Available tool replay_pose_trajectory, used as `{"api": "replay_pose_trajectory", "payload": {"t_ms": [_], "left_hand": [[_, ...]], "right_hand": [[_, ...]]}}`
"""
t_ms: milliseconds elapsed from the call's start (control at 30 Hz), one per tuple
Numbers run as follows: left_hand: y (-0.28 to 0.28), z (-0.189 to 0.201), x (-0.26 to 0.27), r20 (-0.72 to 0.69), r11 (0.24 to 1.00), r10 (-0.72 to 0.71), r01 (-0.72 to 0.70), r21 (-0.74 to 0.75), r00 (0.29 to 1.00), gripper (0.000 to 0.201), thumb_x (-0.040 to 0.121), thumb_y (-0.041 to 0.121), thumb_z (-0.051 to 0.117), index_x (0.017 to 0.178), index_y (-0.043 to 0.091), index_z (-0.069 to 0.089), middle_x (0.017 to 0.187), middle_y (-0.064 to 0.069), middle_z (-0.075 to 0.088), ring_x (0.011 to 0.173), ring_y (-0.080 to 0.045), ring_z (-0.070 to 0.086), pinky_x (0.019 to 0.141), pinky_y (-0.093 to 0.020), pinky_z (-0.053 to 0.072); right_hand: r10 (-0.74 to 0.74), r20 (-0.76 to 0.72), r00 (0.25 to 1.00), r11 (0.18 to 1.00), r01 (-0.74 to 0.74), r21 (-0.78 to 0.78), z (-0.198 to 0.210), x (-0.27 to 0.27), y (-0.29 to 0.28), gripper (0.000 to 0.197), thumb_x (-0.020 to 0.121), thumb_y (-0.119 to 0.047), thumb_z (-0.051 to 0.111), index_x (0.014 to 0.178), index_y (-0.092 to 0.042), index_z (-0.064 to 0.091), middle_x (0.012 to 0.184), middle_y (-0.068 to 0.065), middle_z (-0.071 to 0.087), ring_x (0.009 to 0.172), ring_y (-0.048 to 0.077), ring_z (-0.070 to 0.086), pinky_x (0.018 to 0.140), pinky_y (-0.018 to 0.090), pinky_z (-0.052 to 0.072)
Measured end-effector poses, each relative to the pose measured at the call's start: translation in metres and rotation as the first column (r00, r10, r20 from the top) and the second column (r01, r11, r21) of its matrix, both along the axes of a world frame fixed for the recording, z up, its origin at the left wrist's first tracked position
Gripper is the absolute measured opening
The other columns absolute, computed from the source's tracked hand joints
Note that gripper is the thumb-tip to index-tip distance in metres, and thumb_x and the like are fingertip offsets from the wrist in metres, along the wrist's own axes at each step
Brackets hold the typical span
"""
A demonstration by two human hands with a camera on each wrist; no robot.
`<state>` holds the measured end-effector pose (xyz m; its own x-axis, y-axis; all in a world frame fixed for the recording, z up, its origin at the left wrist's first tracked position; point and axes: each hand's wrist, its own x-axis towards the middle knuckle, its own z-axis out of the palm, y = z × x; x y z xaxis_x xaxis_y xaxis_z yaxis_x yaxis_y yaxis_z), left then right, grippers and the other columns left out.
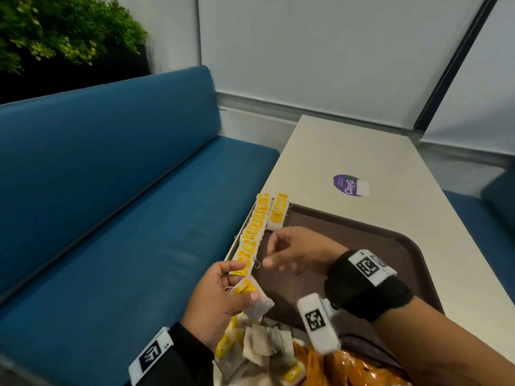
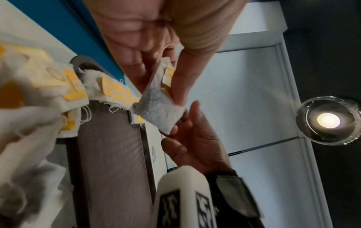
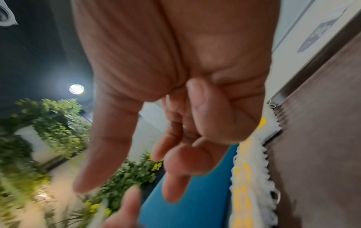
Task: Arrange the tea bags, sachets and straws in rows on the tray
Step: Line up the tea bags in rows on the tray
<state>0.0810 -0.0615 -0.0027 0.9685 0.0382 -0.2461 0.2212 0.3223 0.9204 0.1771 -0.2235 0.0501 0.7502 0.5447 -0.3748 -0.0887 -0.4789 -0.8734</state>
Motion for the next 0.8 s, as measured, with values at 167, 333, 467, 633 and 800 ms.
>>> {"api": "replay_pose_trajectory", "payload": {"t_ms": [167, 333, 467, 633, 800], "left_hand": [[-0.011, 0.012, -0.006, 0.085, 0.998, -0.001, -0.005, 0.066, 0.996, 0.044, 0.068, -0.021, 0.067, 0.097, 0.01, 0.055, 0.082, -0.014, 0.059, 0.073, -0.022, 0.058, 0.066, -0.032, 0.05], [-0.018, 0.017, -0.01, 0.116, 0.996, 0.009, -0.019, 0.084, 0.993, 0.037, 0.073, -0.016, 0.066, 0.097, 0.011, 0.057, 0.08, -0.008, 0.063, 0.075, -0.021, 0.061, 0.069, -0.032, 0.05], [-0.019, 0.017, -0.012, 0.093, 0.996, 0.006, -0.014, 0.087, 0.996, 0.028, 0.081, -0.011, 0.06, 0.096, 0.013, 0.056, 0.083, -0.004, 0.063, 0.077, -0.018, 0.059, 0.065, -0.029, 0.05], [0.001, 0.008, -0.013, 0.052, 0.984, 0.014, -0.023, 0.174, 0.999, 0.023, 0.085, -0.007, 0.058, 0.094, 0.013, 0.059, 0.091, -0.004, 0.062, 0.079, -0.016, 0.058, 0.062, -0.025, 0.045], [0.027, -0.006, -0.002, 0.047, 0.907, 0.02, -0.038, 0.419, 0.999, 0.021, 0.086, -0.006, 0.058, 0.091, 0.015, 0.06, 0.091, 0.0, 0.063, 0.079, -0.013, 0.058, 0.061, -0.018, 0.044]], "right_hand": [[0.029, -0.038, 0.999, 0.998, -0.027, 0.057, 0.002, -0.05, -0.005, 0.03, 0.073, 0.002, 0.076, 0.08, -0.018, 0.054, 0.067, -0.002, 0.06, 0.05, 0.008, 0.051, 0.039, 0.015, 0.031], [-0.164, 0.032, 0.986, 0.983, 0.16, 0.094, -0.002, -0.071, -0.008, 0.03, 0.075, 0.007, 0.072, 0.081, -0.013, 0.051, 0.067, 0.008, 0.06, 0.048, 0.008, 0.054, 0.037, 0.014, 0.034], [-0.345, 0.084, 0.935, 0.935, 0.334, 0.123, -0.003, -0.068, -0.012, 0.03, 0.076, 0.006, 0.072, 0.076, -0.012, 0.047, 0.066, 0.008, 0.058, 0.045, 0.008, 0.053, 0.036, 0.015, 0.033], [-0.545, 0.102, 0.832, 0.833, 0.524, 0.176, -0.013, -0.037, -0.014, 0.032, 0.078, 0.009, 0.068, 0.072, -0.012, 0.045, 0.062, 0.009, 0.055, 0.042, 0.007, 0.052, 0.034, 0.017, 0.033], [-0.625, 0.089, 0.776, 0.78, 0.615, 0.116, -0.03, 0.013, -0.008, 0.028, 0.081, 0.007, 0.064, 0.073, -0.014, 0.047, 0.063, 0.006, 0.056, 0.045, 0.01, 0.049, 0.037, 0.019, 0.032]]}}
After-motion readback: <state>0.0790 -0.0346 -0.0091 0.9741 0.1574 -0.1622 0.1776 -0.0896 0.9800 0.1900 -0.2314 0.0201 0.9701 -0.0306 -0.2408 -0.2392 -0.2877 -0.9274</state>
